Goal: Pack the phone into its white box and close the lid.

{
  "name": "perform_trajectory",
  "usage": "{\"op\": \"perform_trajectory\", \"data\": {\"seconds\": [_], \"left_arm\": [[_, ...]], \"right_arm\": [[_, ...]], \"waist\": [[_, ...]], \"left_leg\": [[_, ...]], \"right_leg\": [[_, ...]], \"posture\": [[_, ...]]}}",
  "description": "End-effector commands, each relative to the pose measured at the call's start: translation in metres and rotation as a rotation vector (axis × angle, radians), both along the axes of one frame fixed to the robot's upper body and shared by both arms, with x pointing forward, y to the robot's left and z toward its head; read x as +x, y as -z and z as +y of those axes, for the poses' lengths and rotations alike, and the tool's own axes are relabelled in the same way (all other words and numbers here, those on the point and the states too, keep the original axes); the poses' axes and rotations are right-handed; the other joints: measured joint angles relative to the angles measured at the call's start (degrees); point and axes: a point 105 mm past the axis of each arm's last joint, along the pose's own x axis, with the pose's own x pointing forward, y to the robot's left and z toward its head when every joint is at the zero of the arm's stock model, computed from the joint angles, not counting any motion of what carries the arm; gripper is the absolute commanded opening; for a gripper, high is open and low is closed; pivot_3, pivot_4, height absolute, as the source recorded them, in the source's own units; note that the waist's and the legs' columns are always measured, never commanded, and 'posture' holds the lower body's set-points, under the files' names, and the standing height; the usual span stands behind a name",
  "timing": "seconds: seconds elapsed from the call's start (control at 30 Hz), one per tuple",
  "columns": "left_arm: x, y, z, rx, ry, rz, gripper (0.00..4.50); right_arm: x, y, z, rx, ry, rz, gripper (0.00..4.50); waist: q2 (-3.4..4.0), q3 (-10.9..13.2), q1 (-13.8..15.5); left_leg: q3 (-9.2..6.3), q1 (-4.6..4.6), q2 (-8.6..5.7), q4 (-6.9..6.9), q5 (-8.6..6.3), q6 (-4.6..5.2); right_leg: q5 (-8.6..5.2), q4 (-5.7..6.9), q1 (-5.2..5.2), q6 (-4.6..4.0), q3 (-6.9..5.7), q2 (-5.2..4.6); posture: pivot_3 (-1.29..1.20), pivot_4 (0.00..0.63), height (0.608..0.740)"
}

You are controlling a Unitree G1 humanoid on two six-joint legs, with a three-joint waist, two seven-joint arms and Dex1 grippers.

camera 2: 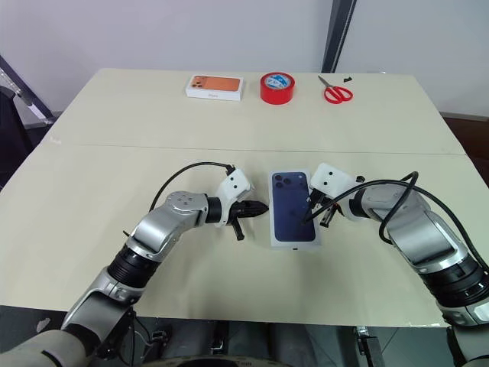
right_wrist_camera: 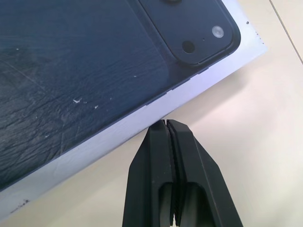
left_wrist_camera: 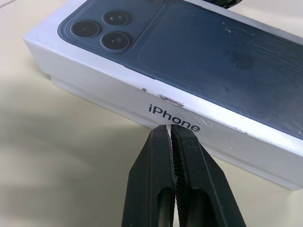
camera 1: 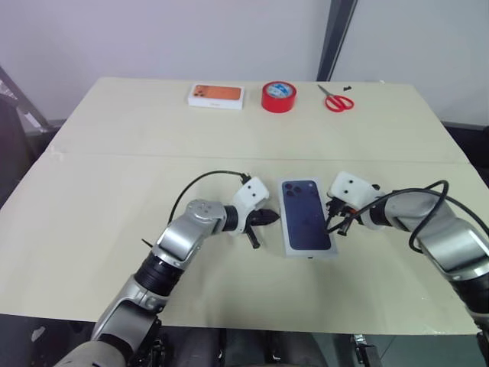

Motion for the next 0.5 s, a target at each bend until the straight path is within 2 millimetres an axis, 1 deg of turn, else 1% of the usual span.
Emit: {"op": "perform_trajectory", "data": {"seconds": [0.03,0.13,0.2,0.23,0.3,0.33,0.43,0.5], "left_arm": [[-0.002,-0.01,-0.006,-0.019,0.032,-0.046,0.15],[0.0,-0.015,0.004,-0.04,0.012,-0.037,0.15],[0.006,-0.031,0.01,-0.126,-0.029,-0.027,0.15],[0.011,-0.043,0.01,-0.186,-0.053,-0.021,0.15],[0.017,-0.057,0.007,-0.253,-0.072,-0.019,0.15],[0.02,-0.061,0.003,-0.264,-0.072,-0.026,0.15],[0.023,-0.063,-0.006,-0.245,-0.065,-0.051,0.15],[0.027,-0.055,-0.017,-0.193,-0.056,-0.067,0.15]], "right_arm": [[-0.001,-0.013,0.001,0.003,-0.029,-0.048,0.05],[-0.007,-0.022,-0.01,0.006,-0.052,-0.053,0.05],[-0.017,-0.035,-0.012,0.063,-0.1,-0.051,0.05],[-0.023,-0.039,-0.011,0.096,-0.121,-0.037,0.05],[-0.032,-0.043,-0.009,0.144,-0.15,-0.008,0.05],[-0.037,-0.043,-0.006,0.166,-0.166,0.01,0.05],[-0.046,-0.041,0.0,0.193,-0.198,0.037,0.05],[-0.058,-0.035,0.012,0.224,-0.248,0.087,0.05]], "waist": [[0.0,0.0,0.0],[0.0,0.0,0.0],[0.0,0.0,0.0],[0.0,0.0,0.0],[-0.01,0.0,0.0],[-0.01,0.0,0.1],[-0.01,0.0,0.1],[-0.01,0.0,0.1]], "left_leg": [[0.0,0.0,0.0,0.0,0.0,0.0],[0.0,0.0,0.0,0.0,0.0,0.0],[0.0,0.0,-0.01,0.0,0.0,0.0],[0.0,0.0,-0.01,0.0,0.0,0.0],[0.0,0.0,-0.01,0.01,0.0,0.0],[0.0,0.02,0.0,0.01,0.0,0.01],[-0.01,0.07,-0.01,0.02,-0.01,0.01],[0.0,0.07,-0.02,0.02,-0.01,0.01]], "right_leg": [[0.0,0.0,0.0,0.0,0.0,0.0],[0.0,0.0,0.0,0.0,0.0,0.0],[0.0,-0.01,0.0,0.0,0.0,0.0],[0.0,-0.01,0.01,0.0,0.0,0.0],[0.0,0.0,0.02,0.01,-0.01,0.0],[0.0,0.0,0.04,0.01,-0.01,0.01],[0.0,-0.01,0.12,0.03,-0.01,0.03],[-0.01,-0.01,0.12,0.04,0.0,0.03]], "posture": [[0.0,0.15,0.729],[0.0,0.15,0.729],[0.0,0.15,0.729],[0.0,0.15,0.729],[0.0,0.15,0.729],[0.0,0.15,0.729],[0.0,0.15,0.729],[0.0,0.15,0.729]]}}
